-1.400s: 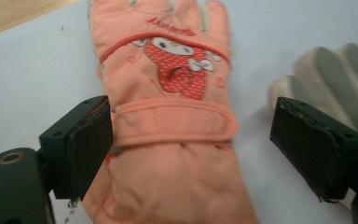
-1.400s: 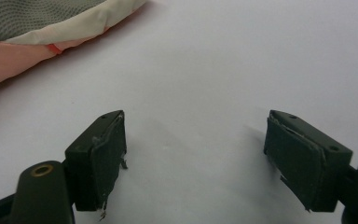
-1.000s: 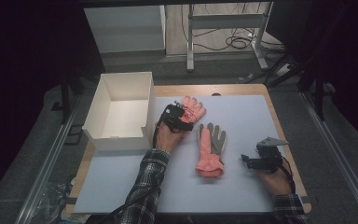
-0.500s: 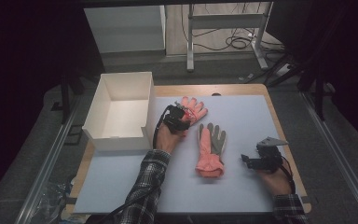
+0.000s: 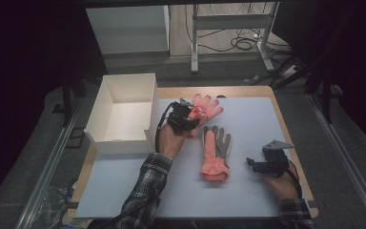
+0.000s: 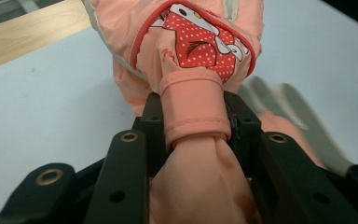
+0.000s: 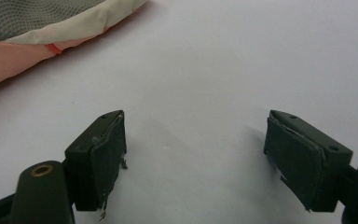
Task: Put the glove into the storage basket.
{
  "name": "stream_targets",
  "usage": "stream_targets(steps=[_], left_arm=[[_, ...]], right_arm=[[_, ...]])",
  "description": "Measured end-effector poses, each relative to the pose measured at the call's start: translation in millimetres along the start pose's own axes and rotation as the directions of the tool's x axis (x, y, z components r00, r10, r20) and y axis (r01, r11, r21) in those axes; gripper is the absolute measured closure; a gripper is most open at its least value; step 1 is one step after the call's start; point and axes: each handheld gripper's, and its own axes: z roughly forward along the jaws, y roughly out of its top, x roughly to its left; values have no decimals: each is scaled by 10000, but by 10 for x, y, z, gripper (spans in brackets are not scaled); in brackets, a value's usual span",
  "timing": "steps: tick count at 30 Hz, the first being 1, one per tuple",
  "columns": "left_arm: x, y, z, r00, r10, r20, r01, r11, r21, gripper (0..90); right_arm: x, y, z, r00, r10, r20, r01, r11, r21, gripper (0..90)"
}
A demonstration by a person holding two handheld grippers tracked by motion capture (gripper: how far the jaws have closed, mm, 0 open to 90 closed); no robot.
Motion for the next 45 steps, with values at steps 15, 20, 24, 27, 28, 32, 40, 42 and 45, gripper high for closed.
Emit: stream_targets(steps=[15, 20, 24, 27, 28, 32, 40, 42, 45], left_arm=[[-552, -257, -417, 9864, 1120, 1204, -1126, 9936, -24, 644], [-729, -332, -400, 9769, 1416, 1602, -1439, 9896, 29, 638], [-826, -338, -324, 9722, 1615, 1694, -1665, 9859, 158, 629], [-861, -359, -250, 9717, 1615, 1726, -1688, 9852, 288, 617], [-868, -375, -209, 9693, 1696, 1779, -1795, 9829, 414, 605], [-884, -427, -140, 9648, 1660, 2040, -1755, 9840, 296, 513], [-838, -460, -187, 9588, 1638, 2321, -1731, 9847, 203, 289], [-834, -474, -192, 9557, 1702, 2403, -1813, 9831, 245, 269], [-824, -502, -207, 9518, 1693, 2559, -1798, 9835, 179, 219]], right_arm=[[1, 1, -1, 10000, -12, 10, 12, 10000, 19, 212], [2, 1, -3, 10000, 6, 9, -6, 10000, 39, 212], [2, 1, -3, 10000, 6, 10, -6, 10000, 35, 212], [1, 1, -2, 10000, -8, 15, 8, 10000, 31, 212], [1, 1, -2, 10000, -9, 15, 9, 10000, 31, 212], [1, 2, -3, 10000, -2, 11, 2, 10000, 31, 212], [16, 7, -13, 9999, -110, 87, 110, 9999, 8, 229], [25, 8, -21, 10000, -60, 80, 60, 10000, -10, 240], [60, 15, -67, 9999, -64, -90, 62, 9999, -144, 279]])
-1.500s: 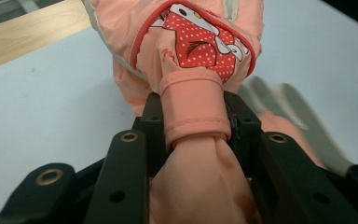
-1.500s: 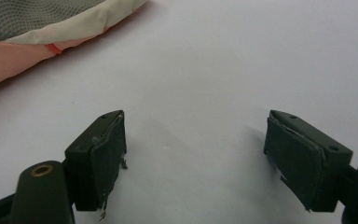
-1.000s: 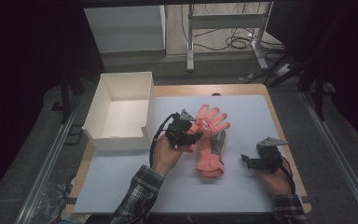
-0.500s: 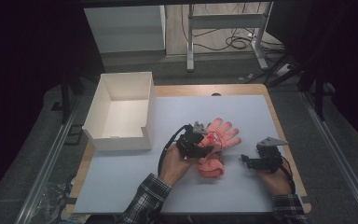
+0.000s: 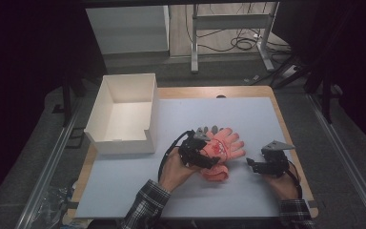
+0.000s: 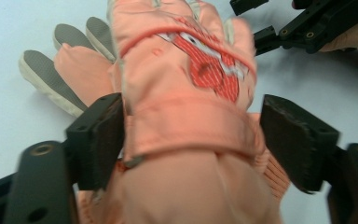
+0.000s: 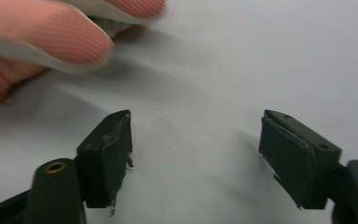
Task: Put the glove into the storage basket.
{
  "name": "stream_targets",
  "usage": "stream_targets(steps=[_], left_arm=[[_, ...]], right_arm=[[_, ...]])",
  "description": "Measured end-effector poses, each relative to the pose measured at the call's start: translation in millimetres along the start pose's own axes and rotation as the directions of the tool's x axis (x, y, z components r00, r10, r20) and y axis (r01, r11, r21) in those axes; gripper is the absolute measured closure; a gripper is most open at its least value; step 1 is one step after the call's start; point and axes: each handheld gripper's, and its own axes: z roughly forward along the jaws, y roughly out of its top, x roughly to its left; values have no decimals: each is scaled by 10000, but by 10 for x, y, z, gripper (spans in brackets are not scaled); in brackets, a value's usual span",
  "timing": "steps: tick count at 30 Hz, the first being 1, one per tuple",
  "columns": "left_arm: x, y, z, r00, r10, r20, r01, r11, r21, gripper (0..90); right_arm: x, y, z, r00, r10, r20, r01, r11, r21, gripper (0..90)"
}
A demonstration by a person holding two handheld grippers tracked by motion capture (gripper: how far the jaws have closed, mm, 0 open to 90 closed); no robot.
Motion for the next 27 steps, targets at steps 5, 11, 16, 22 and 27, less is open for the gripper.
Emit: stream_targets(steps=[5, 11, 16, 22, 27], left_arm=[[5, -36, -100, 10000, 67, -11, -67, 9999, -102, 166], [85, -95, -339, 9997, 51, -243, -60, 9993, -378, 176], [253, -168, -574, 9976, -291, -627, 244, 9968, -756, 254], [431, -327, -507, 9967, -723, -363, 707, 9965, -437, 531], [424, -397, -401, 9945, -950, 450, 967, 9946, -375, 561]], right_arm=[[54, 31, -80, 9989, 91, -456, -98, 9998, -162, 341], [172, 53, -121, 9942, 93, -1073, -108, 9998, -138, 416], [241, 51, -82, 9901, 120, -1396, -122, 9999, -7, 506], [332, 79, -7, 9803, 247, -1962, -211, 9996, 206, 614], [334, 205, -9, 9769, 341, -2108, -386, 9991, -173, 614]])
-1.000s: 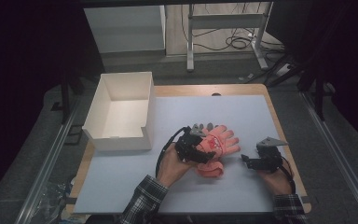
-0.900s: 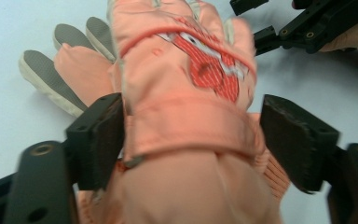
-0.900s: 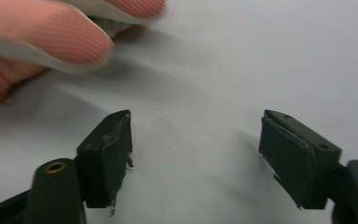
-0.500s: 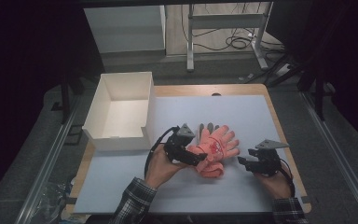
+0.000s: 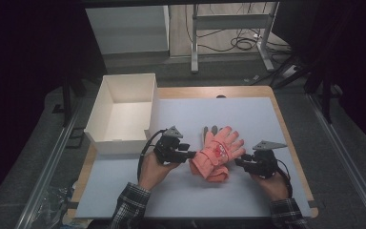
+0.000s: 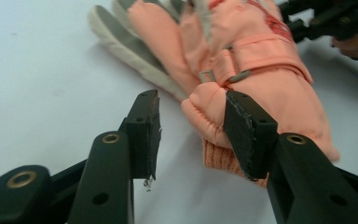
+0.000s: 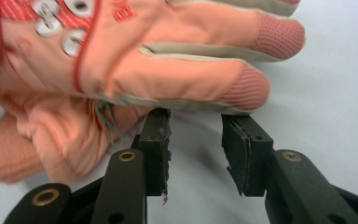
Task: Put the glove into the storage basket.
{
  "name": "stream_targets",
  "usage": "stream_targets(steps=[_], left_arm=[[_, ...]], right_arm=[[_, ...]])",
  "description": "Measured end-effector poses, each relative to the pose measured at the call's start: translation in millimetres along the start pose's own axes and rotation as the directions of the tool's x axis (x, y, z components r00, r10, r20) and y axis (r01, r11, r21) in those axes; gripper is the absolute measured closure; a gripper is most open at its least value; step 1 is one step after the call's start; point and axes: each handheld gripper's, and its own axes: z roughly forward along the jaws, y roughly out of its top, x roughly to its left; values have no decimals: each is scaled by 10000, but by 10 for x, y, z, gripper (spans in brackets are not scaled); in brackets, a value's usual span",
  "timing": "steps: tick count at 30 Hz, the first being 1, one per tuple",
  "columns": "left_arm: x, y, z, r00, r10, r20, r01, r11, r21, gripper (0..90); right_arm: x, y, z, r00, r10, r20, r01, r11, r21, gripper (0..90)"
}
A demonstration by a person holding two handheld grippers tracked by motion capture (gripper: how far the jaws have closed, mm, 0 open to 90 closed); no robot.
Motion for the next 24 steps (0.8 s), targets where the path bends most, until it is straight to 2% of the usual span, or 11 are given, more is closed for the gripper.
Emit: stream_targets(steps=[8, 11, 13, 16, 18, 20, 21, 22, 24], left_arm=[[-76, 45, 58, 9976, 324, 618, -336, 9993, 184, 563], [-107, 63, 108, 9947, 405, 944, -427, 9989, 214, 573], [-121, 77, 122, 9923, 607, 1083, -647, 9973, 338, 576], [-76, 119, 81, 9959, 547, 722, -554, 9984, 85, 574], [-43, 163, 76, 9983, 576, 0, -576, 9983, -30, 566], [16, 230, 154, 9947, 810, -633, -797, 9965, 239, 538], [16, 230, 154, 9947, 810, -633, -797, 9965, 239, 530], [35, 257, 254, 9936, 893, -697, -863, 9952, 456, 523], [32, 265, 306, 9934, 914, -688, -877, 9946, 557, 514]], right_arm=[[-3, 151, 36, 9999, -81, 132, 84, 9998, -206, 592], [8, 177, 54, 9999, -126, 95, 128, 9997, -226, 578], [13, 179, 64, 9997, -145, 184, 149, 9997, -208, 565], [-3, 176, 69, 9998, -42, 209, 46, 9999, -150, 536], [-10, 175, 68, 9998, -5, 214, 9, 9999, -173, 526], [-11, 186, 77, 9997, -4, 238, 8, 9999, -156, 519], [-11, 186, 77, 9997, -4, 238, 8, 9999, -156, 519], [-9, 199, 85, 9996, 39, 271, -34, 9998, -184, 517], [-13, 207, 89, 9996, 4, 282, 2, 9998, -206, 516]])
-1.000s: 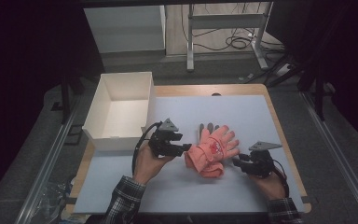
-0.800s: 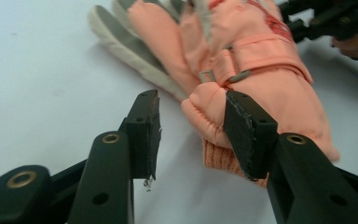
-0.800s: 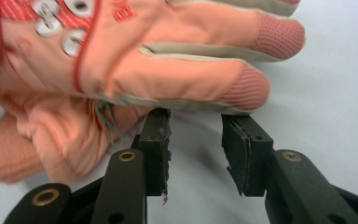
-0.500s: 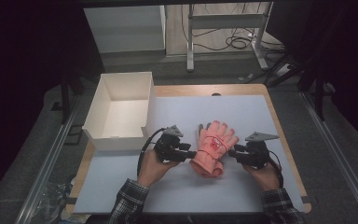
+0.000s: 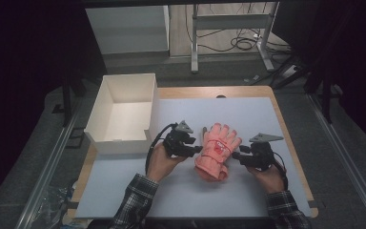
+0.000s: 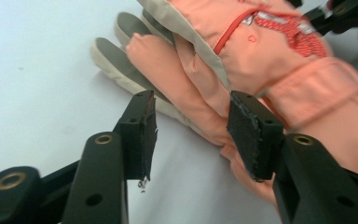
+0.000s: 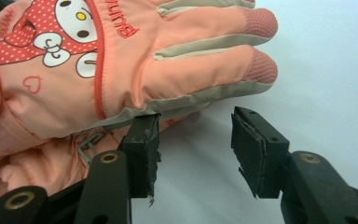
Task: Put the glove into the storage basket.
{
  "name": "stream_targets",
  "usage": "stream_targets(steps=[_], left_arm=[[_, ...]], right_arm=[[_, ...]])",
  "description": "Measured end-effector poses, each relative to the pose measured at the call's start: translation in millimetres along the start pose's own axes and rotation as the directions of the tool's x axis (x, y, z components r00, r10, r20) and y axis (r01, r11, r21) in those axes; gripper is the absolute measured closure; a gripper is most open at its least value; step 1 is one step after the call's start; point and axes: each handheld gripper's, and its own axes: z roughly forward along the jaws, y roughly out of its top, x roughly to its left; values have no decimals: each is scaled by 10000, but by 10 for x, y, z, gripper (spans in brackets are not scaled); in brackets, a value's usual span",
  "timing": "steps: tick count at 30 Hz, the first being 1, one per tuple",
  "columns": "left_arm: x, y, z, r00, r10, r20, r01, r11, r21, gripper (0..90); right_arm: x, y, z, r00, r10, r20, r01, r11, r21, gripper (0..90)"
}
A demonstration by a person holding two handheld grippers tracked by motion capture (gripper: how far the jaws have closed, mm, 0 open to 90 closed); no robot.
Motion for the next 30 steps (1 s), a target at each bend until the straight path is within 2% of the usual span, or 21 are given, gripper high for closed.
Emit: stream_targets(steps=[2, 4, 10, 19, 21, 24, 25, 26, 30], left_arm=[[-35, 23, 81, 10000, 40, 71, -40, 10000, -12, 505], [-48, 29, 84, 9999, 19, 101, -18, 10000, -54, 503], [-99, 44, 26, 9996, 29, 292, -20, 9995, -321, 485], [-70, -25, -16, 9978, -312, 580, 347, 9976, -597, 456], [-33, -34, -24, 9980, -438, 461, 467, 9968, -647, 453], [48, -26, -26, 9973, -683, -284, 662, 9955, -682, 454], [72, -20, -18, 9965, -725, -410, 699, 9957, -611, 454], [96, -8, 13, 9951, -844, -507, 814, 9950, -579, 454], [86, 41, 123, 9952, -696, -692, 681, 9974, -231, 449]], right_arm=[[3, 26, 8, 10000, 28, 77, -28, 10000, -33, 516], [2, 34, 10, 9999, -1, 142, 1, 10000, -35, 516], [-30, 95, 14, 9994, 121, 336, -117, 9998, -136, 516], [-2, 229, 112, 9990, -90, 447, 94, 9999, -99, 508], [-8, 241, 130, 9991, -87, 420, 90, 9999, -83, 500], [-18, 250, 130, 9992, -23, 409, 26, 10000, -93, 497], [-23, 250, 130, 9992, -28, 397, 30, 10000, -61, 496], [-23, 247, 138, 9992, -31, 410, 34, 10000, -55, 495], [-30, 222, 177, 9989, -42, 463, 36, 9999, 137, 494]])
